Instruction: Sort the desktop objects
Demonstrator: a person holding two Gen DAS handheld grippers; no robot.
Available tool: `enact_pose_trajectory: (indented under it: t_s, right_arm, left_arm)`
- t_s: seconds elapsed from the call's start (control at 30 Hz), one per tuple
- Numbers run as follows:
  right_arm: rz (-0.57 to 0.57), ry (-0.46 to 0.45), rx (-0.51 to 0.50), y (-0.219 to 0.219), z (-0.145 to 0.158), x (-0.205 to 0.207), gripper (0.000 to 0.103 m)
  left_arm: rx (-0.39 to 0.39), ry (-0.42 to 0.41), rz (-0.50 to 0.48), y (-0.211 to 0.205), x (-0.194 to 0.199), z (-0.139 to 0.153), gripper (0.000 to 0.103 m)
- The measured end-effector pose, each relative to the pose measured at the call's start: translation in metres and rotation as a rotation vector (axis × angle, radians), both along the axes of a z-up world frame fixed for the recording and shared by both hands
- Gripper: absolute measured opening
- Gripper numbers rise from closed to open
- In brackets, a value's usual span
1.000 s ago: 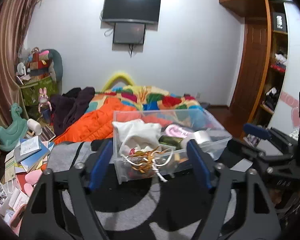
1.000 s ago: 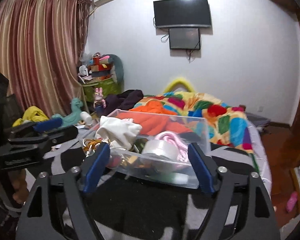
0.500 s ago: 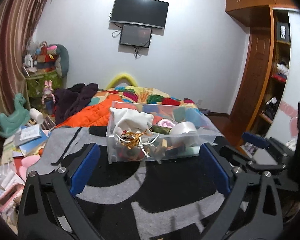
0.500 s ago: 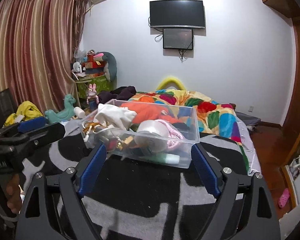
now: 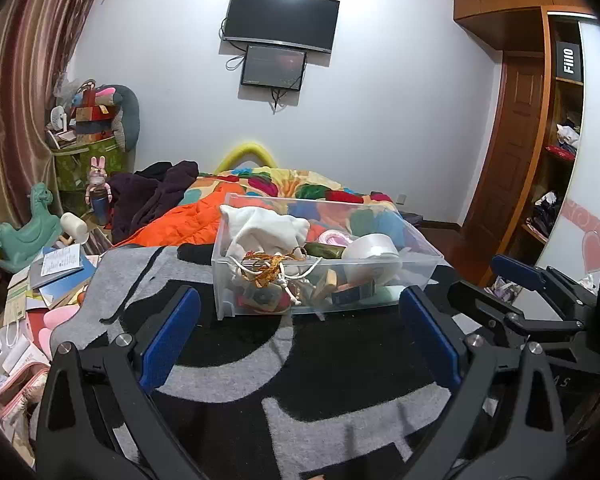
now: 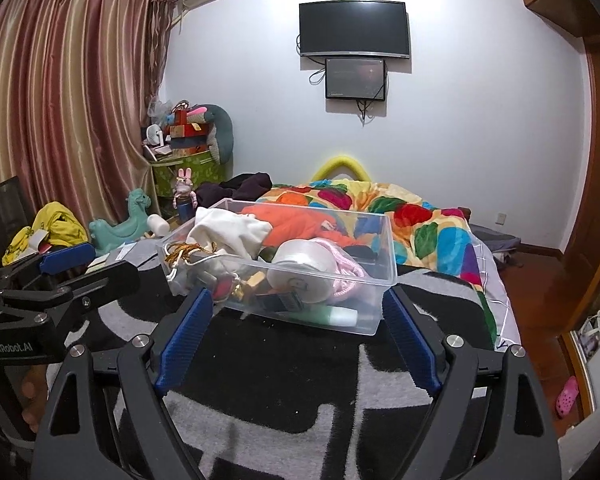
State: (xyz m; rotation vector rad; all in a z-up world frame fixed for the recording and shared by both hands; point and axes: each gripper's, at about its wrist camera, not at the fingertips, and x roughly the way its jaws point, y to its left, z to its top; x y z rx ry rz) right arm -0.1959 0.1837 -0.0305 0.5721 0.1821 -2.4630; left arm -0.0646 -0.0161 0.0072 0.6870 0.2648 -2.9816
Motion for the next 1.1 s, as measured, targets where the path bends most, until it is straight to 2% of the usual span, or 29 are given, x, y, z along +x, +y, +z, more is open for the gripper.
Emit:
enact_pose_trajectory:
  t_s: [0.4, 0.8, 1.1]
  right_arm:
    - [0.005, -0.008, 0.002, -0.0016, -0.0026, 0.0011, 0.085]
    - [0.003, -0.019, -0.011, -0.0011, -0.0038, -0.0014, 0.085]
    - [0.000, -0.021, -0.007, -0.0003, -0.0050, -0.0009, 0.085]
  left_arm:
    - [-0.048, 0.003, -0.014, 0.0070, 0.0001, 0.0007, 0.101]
    - [-0.042, -0.014, -0.018, 0.0053, -0.0025, -0.0032, 0.101]
    - [-0.048, 0.021, -0.016, 0.0030, 0.0017, -0.0002, 0.101]
